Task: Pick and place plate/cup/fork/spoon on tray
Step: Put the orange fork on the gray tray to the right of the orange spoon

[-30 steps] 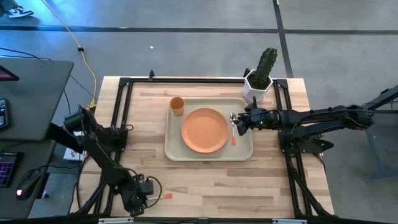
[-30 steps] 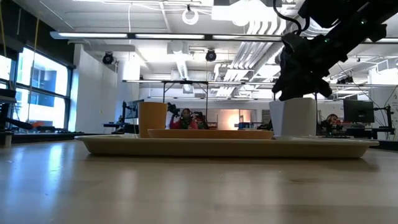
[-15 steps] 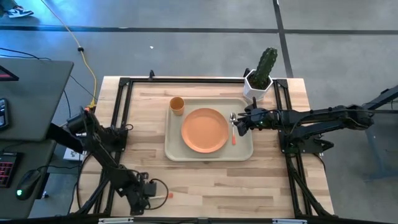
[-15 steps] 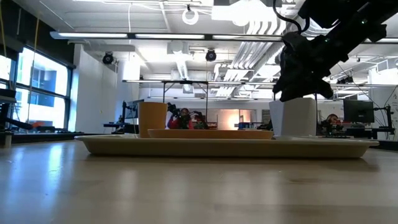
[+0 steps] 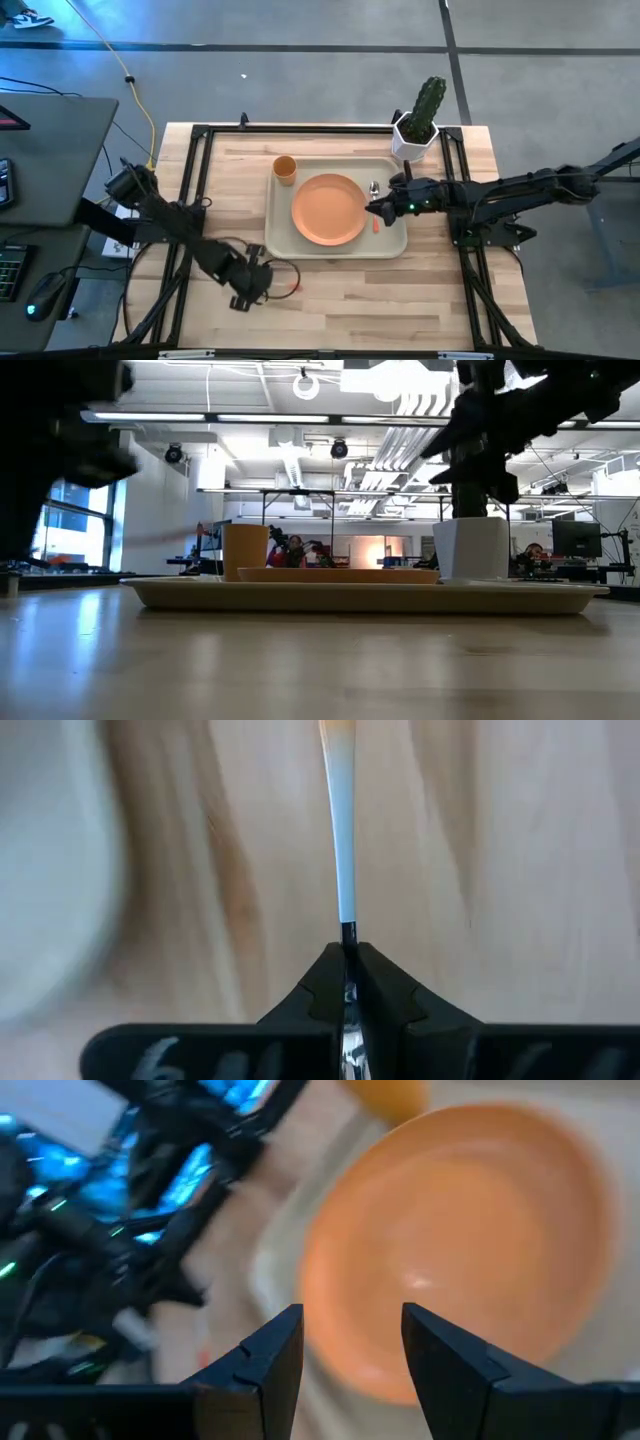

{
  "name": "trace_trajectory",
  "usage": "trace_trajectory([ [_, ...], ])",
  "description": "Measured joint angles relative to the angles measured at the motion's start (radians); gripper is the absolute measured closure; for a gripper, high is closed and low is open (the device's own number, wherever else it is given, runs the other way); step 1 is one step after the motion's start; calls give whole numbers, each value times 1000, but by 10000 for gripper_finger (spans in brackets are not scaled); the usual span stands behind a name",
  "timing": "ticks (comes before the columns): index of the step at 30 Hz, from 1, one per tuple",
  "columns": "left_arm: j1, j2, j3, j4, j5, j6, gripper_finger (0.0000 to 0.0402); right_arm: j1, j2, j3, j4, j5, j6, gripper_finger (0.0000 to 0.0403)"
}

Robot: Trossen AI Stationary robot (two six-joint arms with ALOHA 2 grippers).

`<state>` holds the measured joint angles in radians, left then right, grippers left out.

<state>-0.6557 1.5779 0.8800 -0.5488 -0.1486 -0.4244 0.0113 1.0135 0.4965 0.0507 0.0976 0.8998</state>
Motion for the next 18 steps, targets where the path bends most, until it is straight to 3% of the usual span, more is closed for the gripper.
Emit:
trace_trajectory([
  [5,103,-67,66,-49,-27,306,396,44,35,0,112,-113,91,242],
  [12,273,-70,162,-59,-19,702,396,68,183,1,234,-232,276,242],
  [18,400,-44,237,-7,43,945,396,84,324,131,305,-316,231,242],
])
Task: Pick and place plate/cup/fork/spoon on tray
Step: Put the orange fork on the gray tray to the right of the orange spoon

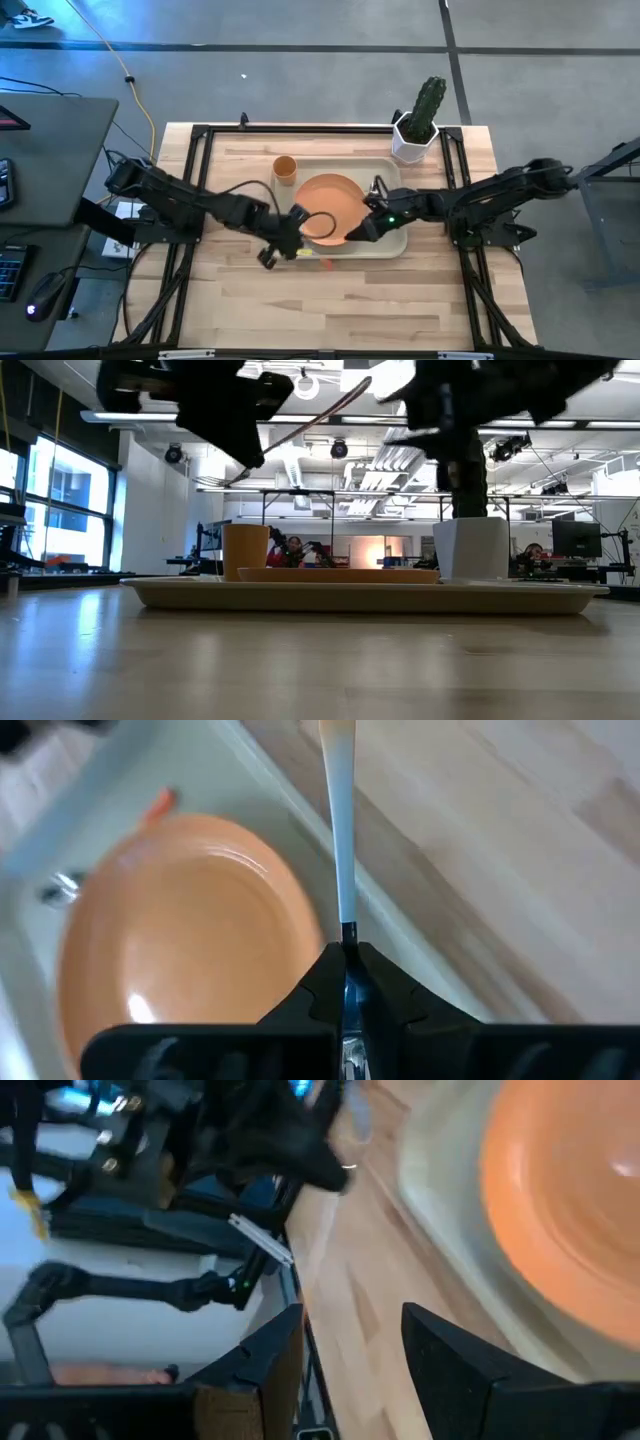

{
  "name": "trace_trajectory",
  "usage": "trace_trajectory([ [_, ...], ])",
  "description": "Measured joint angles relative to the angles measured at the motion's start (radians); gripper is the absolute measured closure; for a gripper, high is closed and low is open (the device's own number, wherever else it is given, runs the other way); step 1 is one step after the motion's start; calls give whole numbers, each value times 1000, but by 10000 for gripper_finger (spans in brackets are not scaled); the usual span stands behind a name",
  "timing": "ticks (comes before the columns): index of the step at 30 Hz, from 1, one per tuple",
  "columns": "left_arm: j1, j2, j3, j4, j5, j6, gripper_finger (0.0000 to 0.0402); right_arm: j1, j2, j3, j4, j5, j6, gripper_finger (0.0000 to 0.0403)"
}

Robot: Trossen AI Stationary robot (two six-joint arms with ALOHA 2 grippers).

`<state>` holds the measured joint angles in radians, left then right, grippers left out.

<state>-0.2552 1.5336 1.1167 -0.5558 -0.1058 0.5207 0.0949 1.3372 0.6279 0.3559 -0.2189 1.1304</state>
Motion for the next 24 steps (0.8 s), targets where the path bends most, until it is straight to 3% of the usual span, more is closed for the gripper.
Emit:
trace_trajectory([
  [4,50,34,49,41,26,101,396,-35,86,157,-118,-53,-115,242],
  [11,97,85,111,40,34,229,396,-88,235,415,-506,-149,-301,242],
  [13,109,90,112,37,29,248,396,-90,273,473,-526,-183,-334,242],
  [18,123,105,110,23,15,292,396,-95,308,526,-593,-207,-364,242],
  [24,132,107,114,132,-9,299,396,-117,307,519,-623,-204,-363,242],
])
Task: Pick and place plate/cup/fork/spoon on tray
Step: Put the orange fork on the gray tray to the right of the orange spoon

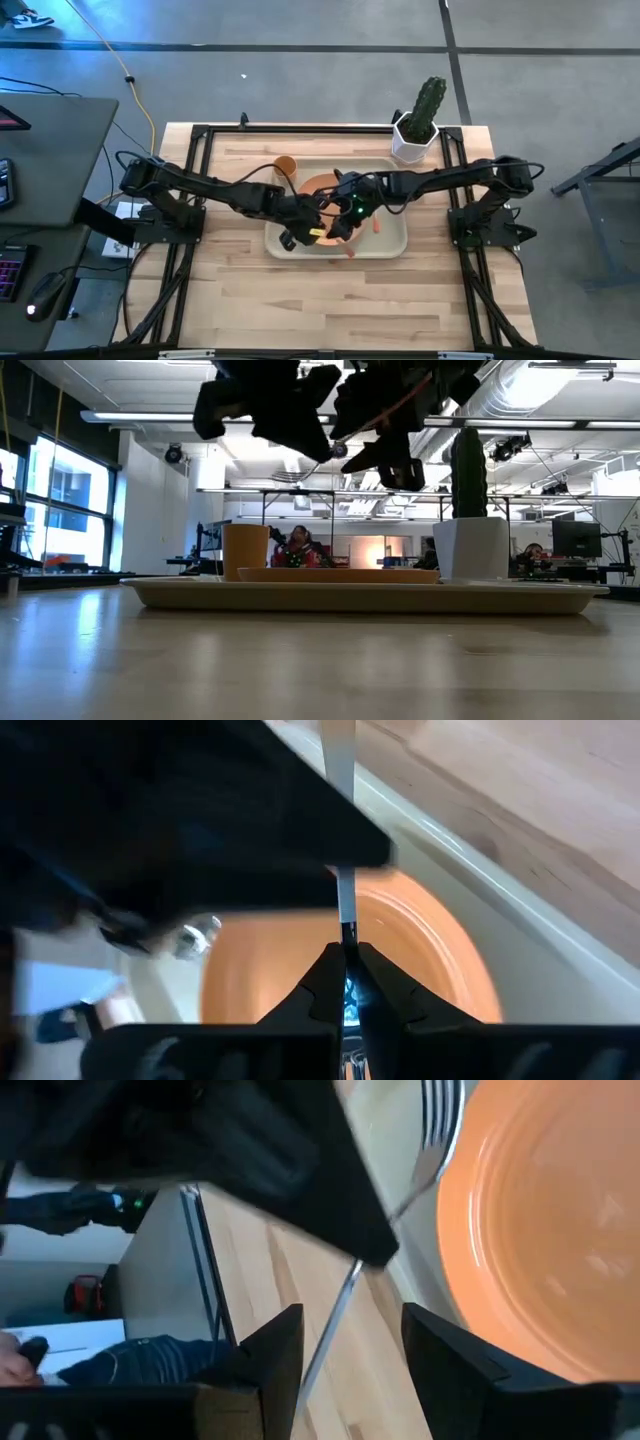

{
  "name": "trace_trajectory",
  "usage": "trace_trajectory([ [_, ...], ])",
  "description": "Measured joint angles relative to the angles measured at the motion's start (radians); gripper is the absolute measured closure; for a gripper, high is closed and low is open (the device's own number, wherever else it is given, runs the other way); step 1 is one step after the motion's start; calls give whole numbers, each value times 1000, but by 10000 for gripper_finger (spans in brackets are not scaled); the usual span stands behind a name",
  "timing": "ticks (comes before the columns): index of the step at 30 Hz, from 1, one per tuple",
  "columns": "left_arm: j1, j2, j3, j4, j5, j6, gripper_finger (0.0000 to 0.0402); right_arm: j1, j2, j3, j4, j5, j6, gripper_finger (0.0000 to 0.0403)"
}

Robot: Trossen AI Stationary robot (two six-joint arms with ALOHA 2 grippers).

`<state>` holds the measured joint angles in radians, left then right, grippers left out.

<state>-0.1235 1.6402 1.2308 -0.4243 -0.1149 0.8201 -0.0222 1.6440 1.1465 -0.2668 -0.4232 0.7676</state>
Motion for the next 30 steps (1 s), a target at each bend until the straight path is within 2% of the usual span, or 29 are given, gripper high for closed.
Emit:
trace_trajectory([
  [3,4,-2,0,30,-2,4,396,-5,-1,0,1,0,-1,251],
  [6,7,-2,0,30,0,5,396,-11,-1,0,-4,1,-1,277],
  [14,21,-2,0,22,4,27,396,-38,-2,0,-10,1,-10,392],
  [16,31,-2,0,23,-2,-5,390,-43,-2,0,-18,25,6,395],
  [19,54,-4,0,33,-42,-170,371,-44,-3,0,-33,135,32,399],
  [22,95,-29,2,36,-3,-306,346,-58,-2,0,-42,262,79,400],
  [25,133,-44,2,24,31,-379,322,-72,-4,-6,-42,346,117,401],
  [27,153,-60,2,8,31,-419,305,-76,-24,-43,-33,374,144,401],
  [30,178,-96,2,-31,39,-443,282,-81,-83,-159,71,398,193,402],
])
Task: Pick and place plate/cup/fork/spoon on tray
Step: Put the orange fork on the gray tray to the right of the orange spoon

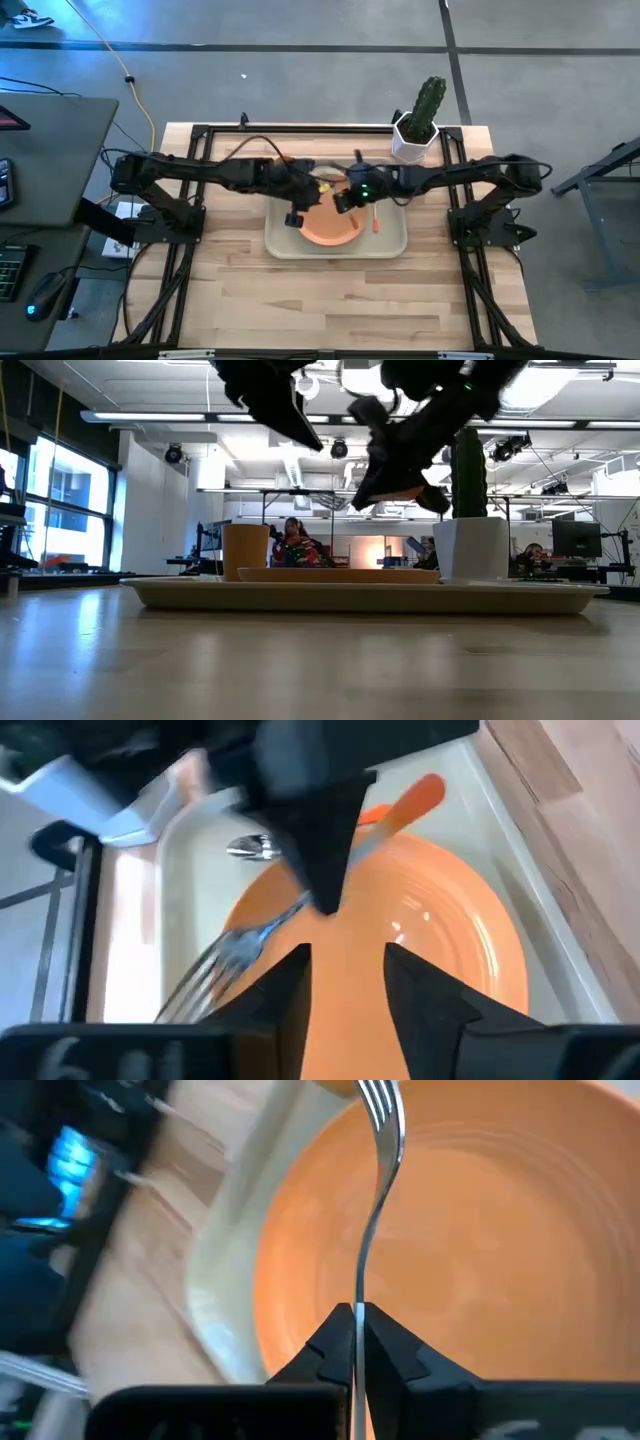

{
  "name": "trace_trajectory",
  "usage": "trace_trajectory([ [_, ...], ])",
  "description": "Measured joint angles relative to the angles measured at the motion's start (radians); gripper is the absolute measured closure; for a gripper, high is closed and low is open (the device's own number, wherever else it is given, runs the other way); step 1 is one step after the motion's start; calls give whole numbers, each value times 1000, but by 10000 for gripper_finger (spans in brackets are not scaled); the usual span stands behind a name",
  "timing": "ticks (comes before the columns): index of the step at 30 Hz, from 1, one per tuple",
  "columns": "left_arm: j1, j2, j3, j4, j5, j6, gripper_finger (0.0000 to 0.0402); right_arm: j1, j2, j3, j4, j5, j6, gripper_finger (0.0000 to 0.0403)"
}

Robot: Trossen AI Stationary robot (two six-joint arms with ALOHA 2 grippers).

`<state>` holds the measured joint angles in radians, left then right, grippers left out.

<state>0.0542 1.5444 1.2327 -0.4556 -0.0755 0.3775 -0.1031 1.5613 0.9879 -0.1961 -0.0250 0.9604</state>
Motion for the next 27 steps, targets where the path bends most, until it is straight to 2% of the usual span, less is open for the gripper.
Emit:
trace_trajectory([
  [4,38,-56,0,12,65,-32,265,-2,-124,-208,294,4,93,402],
  [6,63,-87,-1,20,96,-45,263,-2,-187,-299,372,50,127,402],
  [12,134,-137,-1,170,145,-117,264,38,-366,-476,400,209,143,402],
  [17,181,-141,-7,268,219,-181,264,79,-433,-583,393,351,223,402],
  [22,219,-141,-10,302,213,-380,264,82,-431,-666,406,373,324,403],
  [25,244,-157,-11,296,216,-388,264,82,-422,-675,364,387,352,403],
  [27,252,-163,-8,307,216,-377,264,82,-422,-677,277,412,408,403],
])
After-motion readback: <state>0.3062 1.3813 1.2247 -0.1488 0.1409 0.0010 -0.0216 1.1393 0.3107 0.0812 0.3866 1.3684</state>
